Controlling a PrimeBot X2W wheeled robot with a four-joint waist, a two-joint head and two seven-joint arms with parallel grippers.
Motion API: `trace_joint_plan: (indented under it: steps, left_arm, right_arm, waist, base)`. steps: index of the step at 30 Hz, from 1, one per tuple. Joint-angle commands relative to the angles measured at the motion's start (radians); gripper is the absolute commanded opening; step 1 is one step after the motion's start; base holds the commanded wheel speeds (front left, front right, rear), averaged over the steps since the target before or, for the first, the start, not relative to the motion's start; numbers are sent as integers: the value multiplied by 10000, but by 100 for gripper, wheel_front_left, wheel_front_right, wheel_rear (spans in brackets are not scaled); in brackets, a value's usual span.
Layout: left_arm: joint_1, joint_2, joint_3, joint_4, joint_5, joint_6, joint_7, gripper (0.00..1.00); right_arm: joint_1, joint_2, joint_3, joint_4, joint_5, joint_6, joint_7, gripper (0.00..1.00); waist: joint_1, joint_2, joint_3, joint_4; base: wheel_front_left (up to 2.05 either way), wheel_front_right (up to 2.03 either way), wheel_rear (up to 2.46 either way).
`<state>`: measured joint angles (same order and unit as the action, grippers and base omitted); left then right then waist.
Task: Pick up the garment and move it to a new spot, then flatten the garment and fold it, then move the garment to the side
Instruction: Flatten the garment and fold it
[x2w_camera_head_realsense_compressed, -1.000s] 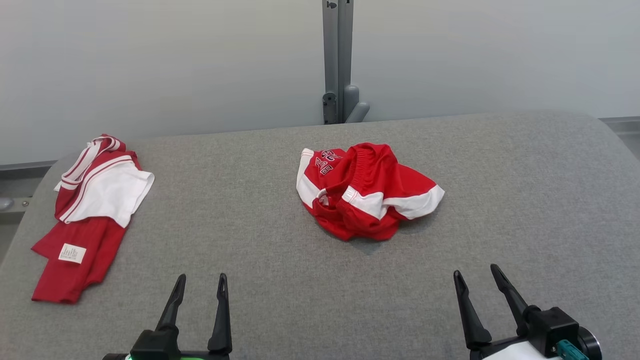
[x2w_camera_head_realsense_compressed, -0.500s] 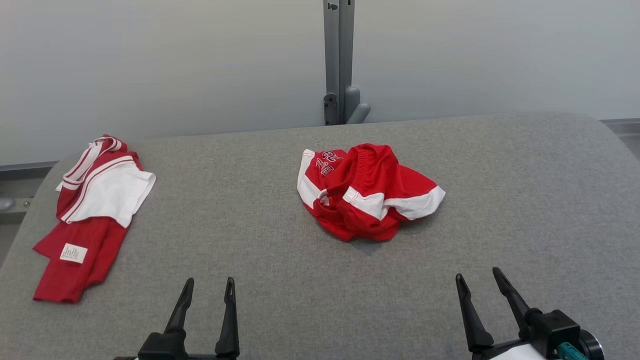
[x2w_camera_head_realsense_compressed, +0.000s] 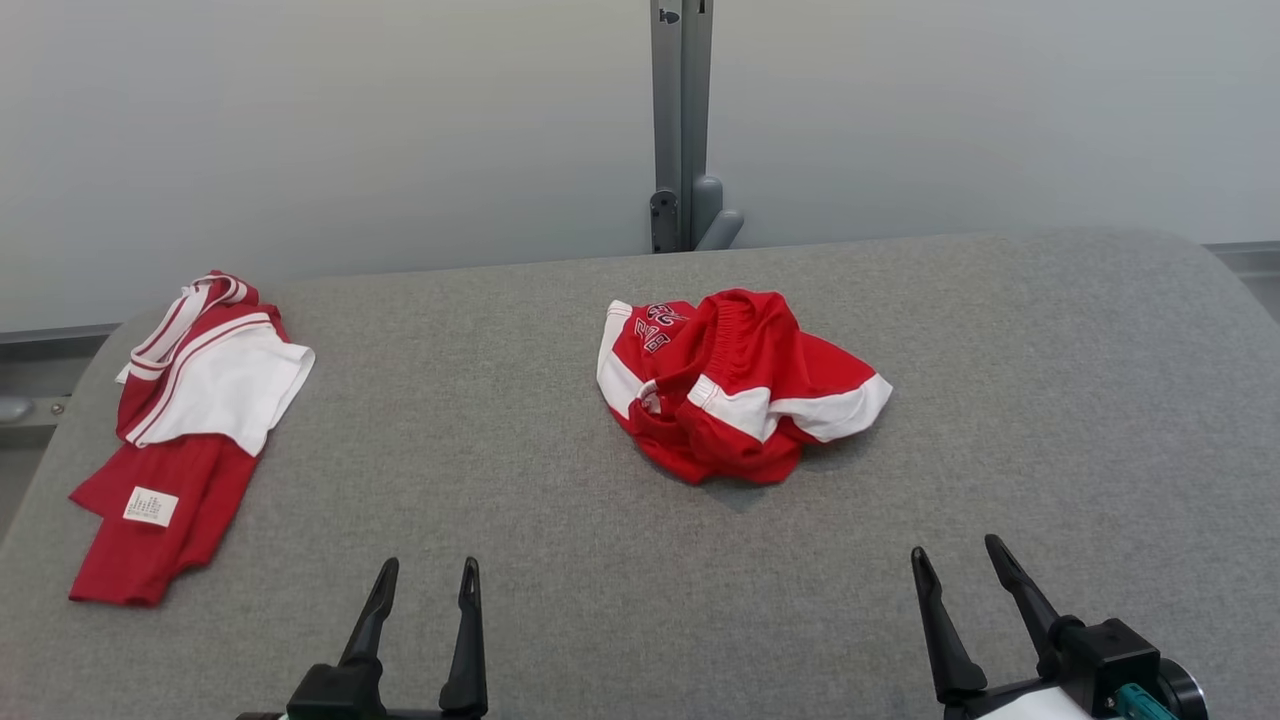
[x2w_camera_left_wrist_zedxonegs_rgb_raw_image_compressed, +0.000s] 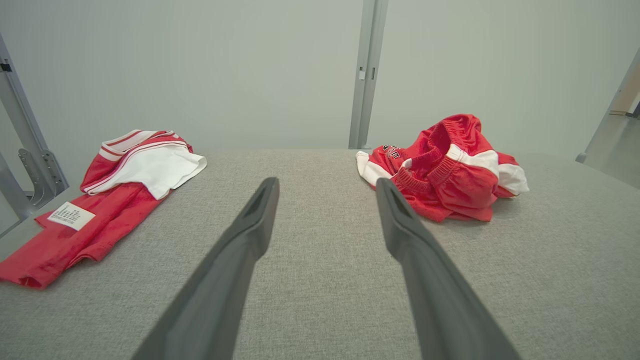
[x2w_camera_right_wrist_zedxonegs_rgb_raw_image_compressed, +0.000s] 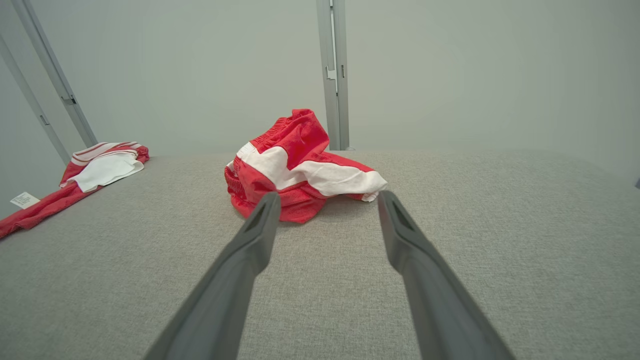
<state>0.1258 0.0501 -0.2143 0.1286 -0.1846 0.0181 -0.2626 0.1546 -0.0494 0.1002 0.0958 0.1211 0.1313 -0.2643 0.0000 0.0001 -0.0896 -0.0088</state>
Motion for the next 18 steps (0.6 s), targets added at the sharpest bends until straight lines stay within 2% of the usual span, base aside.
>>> trace_joint_plan:
  steps: [1, 11, 14, 18]
  left_arm:
    - [-148, 6, -10, 1, -64, 66, -26, 100]
    - [-436, 6, -140, 373, -215, 165, -26, 100]
    - [-931, 6, -298, 700, -84, 68, -26, 100]
    - [-1802, 10, -571, 1325, -333, -326, -26, 100]
  right_arm:
    - [-57, -20, -28, 18, 3, -10, -8, 100]
    - [-118, -20, 195, 61, 54, -12, -8, 100]
    - [-203, -23, 340, 104, 20, -12, -8, 100]
    - [-324, -21, 447, 176, -105, -10, -8, 100]
  waist:
    - [0, -1, -10, -6]
    - [0, -1, 86, -145]
    - [0, -1, 238, -319]
    - [0, -1, 459, -621]
  base:
    - [0, 0, 0]
    - [0, 0, 0]
    - [0, 0, 0]
    - [0, 0, 0]
